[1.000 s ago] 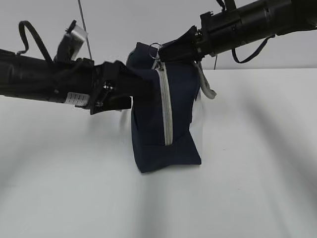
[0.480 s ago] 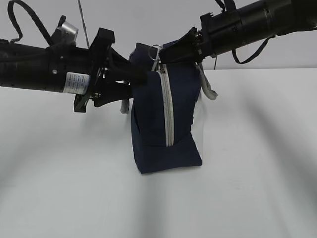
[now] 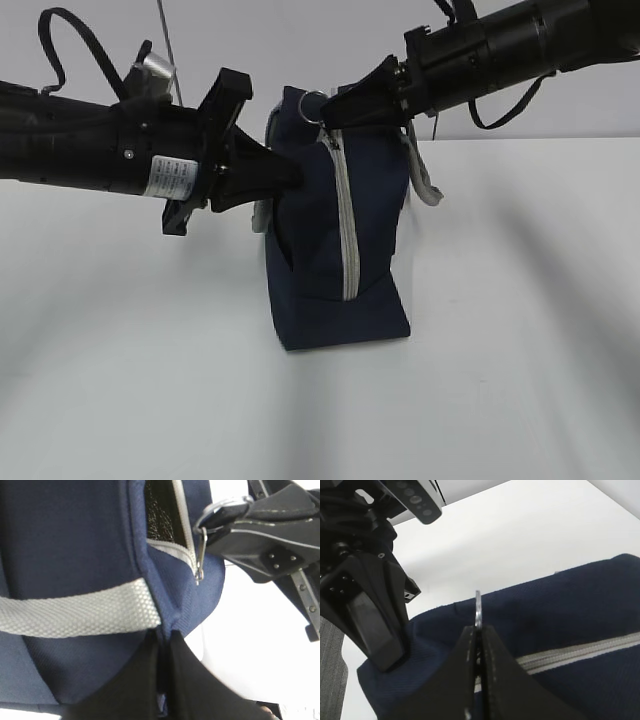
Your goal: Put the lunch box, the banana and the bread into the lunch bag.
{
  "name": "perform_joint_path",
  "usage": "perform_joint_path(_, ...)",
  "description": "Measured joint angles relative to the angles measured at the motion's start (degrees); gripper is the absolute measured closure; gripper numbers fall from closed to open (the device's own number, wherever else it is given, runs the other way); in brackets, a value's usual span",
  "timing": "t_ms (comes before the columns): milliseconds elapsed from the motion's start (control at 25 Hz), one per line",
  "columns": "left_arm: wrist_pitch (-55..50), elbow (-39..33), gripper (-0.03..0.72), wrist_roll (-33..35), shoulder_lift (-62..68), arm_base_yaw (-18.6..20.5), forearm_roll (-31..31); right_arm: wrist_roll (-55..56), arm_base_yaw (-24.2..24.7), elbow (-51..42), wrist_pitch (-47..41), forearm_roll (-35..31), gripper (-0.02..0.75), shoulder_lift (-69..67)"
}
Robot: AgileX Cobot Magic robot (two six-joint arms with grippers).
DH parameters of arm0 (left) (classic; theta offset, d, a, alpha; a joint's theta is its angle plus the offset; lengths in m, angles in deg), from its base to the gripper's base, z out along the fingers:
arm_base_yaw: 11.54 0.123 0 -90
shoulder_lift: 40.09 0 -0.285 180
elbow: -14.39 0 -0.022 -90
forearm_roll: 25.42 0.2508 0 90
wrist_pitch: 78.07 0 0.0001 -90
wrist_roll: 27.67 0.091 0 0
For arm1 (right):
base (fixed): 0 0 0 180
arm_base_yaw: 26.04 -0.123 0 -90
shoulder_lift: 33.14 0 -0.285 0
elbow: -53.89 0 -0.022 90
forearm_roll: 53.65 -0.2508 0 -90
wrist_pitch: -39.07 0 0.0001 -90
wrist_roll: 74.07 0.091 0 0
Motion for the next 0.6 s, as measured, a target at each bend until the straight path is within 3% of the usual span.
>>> perform_joint_path(600,-1.52,0.07,0.683,1.56,0.00,-0.19,0.58,0.36,0.00,0.75,3.56,-1.28,0.754,-0.13)
